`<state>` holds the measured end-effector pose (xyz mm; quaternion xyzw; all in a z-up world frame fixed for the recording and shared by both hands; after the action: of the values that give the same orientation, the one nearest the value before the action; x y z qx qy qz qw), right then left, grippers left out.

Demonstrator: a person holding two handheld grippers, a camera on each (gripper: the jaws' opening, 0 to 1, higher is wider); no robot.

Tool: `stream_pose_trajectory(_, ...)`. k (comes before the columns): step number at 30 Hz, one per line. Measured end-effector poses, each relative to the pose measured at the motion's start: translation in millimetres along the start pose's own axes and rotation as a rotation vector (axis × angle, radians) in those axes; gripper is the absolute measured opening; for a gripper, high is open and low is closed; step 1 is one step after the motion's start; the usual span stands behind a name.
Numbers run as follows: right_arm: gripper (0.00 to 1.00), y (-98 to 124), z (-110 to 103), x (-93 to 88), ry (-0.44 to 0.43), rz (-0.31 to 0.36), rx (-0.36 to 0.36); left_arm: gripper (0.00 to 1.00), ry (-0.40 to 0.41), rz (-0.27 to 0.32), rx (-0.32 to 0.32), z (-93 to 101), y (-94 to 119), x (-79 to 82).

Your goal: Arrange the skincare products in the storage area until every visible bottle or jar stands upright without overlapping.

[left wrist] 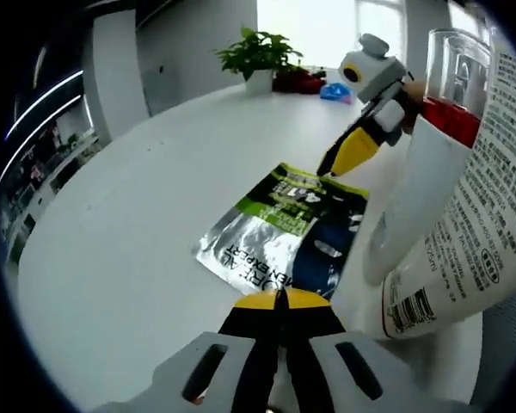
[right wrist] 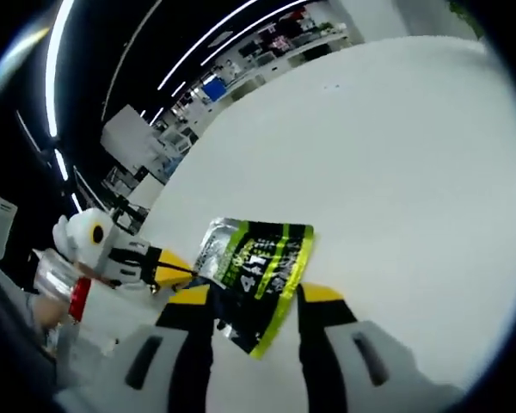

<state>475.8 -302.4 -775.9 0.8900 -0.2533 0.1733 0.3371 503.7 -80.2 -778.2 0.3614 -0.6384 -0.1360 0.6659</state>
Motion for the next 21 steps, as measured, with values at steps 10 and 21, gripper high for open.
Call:
stream_pose_trajectory(10,0.32,7,12,-2.9,-0.257,0.066,0.163,0.00,-0.001,-0.002,-0.009,1.4,-1,-0.1)
stream_pose_trajectory(21,0.21,-4,-8,-18.6,-0.378,0.037,0.307,0.00,-0.013,-0.001,-0.006,4.2,-1,1.1)
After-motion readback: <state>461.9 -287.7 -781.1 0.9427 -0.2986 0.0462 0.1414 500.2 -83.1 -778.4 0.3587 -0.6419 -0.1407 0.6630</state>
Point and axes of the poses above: the point that each gripper's makers call its tool centre point, and the gripper's own axes: y roughly backward along the fingers, z roughly to its right, x roughly out of its top, the point moved 7 cm from there along y, roughly backward along the fingers, and after that the axes turned 7 degrees about -y, right-handed, at the moved point
